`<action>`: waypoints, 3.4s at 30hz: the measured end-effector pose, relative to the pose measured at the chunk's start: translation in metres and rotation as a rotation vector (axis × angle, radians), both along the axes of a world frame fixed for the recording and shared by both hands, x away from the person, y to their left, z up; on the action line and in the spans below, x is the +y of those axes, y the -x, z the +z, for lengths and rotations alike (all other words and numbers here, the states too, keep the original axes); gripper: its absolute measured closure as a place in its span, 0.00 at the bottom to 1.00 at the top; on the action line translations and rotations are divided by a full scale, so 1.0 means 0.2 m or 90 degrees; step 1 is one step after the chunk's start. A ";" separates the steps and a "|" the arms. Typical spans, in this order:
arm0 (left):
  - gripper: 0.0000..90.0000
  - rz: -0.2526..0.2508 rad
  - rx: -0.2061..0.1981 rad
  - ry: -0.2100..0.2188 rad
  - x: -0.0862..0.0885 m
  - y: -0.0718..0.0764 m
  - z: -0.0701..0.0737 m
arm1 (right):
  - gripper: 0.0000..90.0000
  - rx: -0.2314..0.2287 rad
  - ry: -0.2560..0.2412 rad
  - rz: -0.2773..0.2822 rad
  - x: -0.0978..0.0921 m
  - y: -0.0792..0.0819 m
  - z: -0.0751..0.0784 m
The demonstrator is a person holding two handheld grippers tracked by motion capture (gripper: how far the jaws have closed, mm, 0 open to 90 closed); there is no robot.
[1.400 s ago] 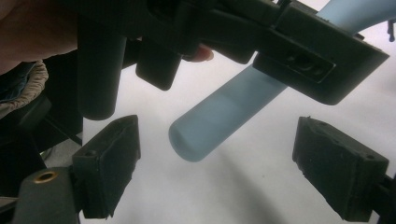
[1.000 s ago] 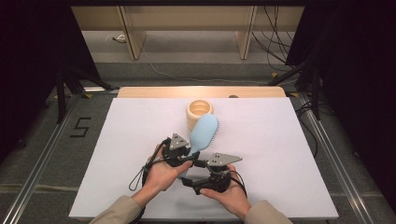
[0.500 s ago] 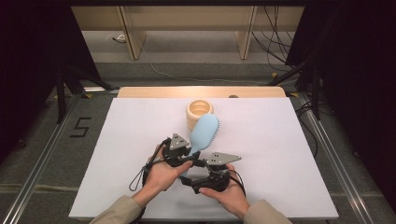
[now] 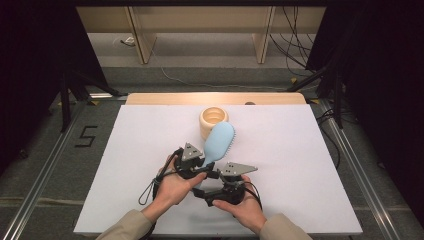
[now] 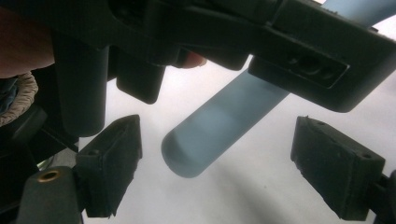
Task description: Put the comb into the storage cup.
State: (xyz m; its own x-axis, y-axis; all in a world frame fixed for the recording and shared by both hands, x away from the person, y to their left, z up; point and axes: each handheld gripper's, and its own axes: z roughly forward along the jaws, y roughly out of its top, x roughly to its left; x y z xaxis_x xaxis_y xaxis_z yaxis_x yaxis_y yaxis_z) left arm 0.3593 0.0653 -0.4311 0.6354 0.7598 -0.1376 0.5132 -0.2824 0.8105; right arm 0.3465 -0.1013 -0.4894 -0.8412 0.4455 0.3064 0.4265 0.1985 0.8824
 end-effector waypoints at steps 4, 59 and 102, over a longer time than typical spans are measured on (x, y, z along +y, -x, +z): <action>0.77 0.000 -0.001 0.001 0.00 0.00 0.00 | 0.20 0.001 0.000 -0.001 0.00 0.00 0.00; 0.77 -0.002 0.001 0.003 -0.01 0.00 -0.02 | 0.35 0.016 -0.007 -0.019 0.04 -0.03 -0.02; 0.76 -0.011 -0.002 0.008 -0.01 0.02 0.00 | 0.72 0.078 -0.002 -0.050 -0.02 -0.05 -0.01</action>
State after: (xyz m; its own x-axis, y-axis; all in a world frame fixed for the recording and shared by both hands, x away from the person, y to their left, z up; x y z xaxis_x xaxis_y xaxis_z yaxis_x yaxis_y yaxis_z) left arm 0.3558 0.0626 -0.4307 0.6486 0.7471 -0.1456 0.5062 -0.2806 0.8155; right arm 0.3564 -0.1051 -0.4914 -0.7604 0.5072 0.4057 0.5448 0.1581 0.8235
